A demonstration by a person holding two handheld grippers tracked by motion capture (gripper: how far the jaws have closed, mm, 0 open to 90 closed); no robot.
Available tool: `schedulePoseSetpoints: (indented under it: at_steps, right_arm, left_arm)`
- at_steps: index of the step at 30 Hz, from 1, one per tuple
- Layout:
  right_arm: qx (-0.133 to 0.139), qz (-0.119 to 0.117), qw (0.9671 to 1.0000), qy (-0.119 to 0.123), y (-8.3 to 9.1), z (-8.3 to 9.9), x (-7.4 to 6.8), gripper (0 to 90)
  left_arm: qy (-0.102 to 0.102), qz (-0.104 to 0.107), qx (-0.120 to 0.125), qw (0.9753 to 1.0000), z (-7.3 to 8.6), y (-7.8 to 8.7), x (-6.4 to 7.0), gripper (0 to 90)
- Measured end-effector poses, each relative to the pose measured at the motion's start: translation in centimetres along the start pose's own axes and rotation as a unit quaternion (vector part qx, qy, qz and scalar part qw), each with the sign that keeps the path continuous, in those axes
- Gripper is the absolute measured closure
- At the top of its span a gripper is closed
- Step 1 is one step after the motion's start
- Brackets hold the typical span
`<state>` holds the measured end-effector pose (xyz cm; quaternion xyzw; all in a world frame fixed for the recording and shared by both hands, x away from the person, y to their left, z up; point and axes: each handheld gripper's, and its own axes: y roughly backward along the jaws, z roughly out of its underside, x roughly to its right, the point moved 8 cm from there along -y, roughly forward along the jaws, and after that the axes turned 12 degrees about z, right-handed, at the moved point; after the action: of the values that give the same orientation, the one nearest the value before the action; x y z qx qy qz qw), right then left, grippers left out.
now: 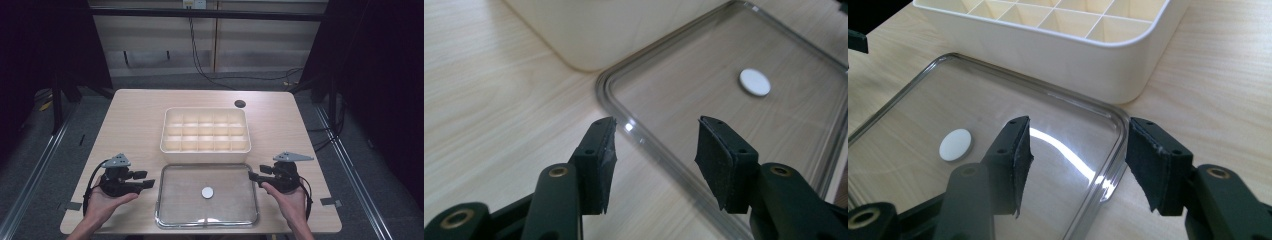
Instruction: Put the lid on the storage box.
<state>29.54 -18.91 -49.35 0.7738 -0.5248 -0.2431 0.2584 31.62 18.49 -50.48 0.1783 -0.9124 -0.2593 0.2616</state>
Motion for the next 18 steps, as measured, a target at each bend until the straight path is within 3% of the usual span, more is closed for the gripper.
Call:
schedulePoseSetpoints:
  at_steps: [5,8,9,10,12,18]
  right_arm:
    - [-0.007,0.001,1.0000,0.000,-0.6,-0.7,0.3,45.4]
    - [-0.011,-0.002,0.9998,-0.014,-1.3,-0.5,0.7,47.3]
    - [-0.015,0.000,0.9998,-0.014,-1.7,-0.3,0.9,48.4]
    - [-0.018,-0.004,0.9997,-0.018,-1.9,0.0,0.9,50.0]
    - [-0.027,-0.005,0.9994,-0.020,-2.6,0.8,1.2,52.2]
    - [-0.034,-0.002,0.9991,-0.026,-3.0,1.6,1.6,55.6]
  left_arm:
    - [0.022,-0.001,0.007,0.9997,-0.6,-0.3,-0.8,50.4]
    - [0.024,-0.021,0.024,0.9992,-0.9,-0.8,-1.4,52.4]
    - [0.033,-0.010,0.025,0.9991,-0.8,-1.1,-1.4,53.3]
    - [0.039,-0.005,0.021,0.9990,-0.5,-1.3,-1.6,53.4]
    - [0.031,-0.014,-0.002,0.9994,0.2,-1.9,-1.7,54.5]
    - [0.032,-0.009,-0.022,0.9992,1.3,-2.6,-1.9,55.2]
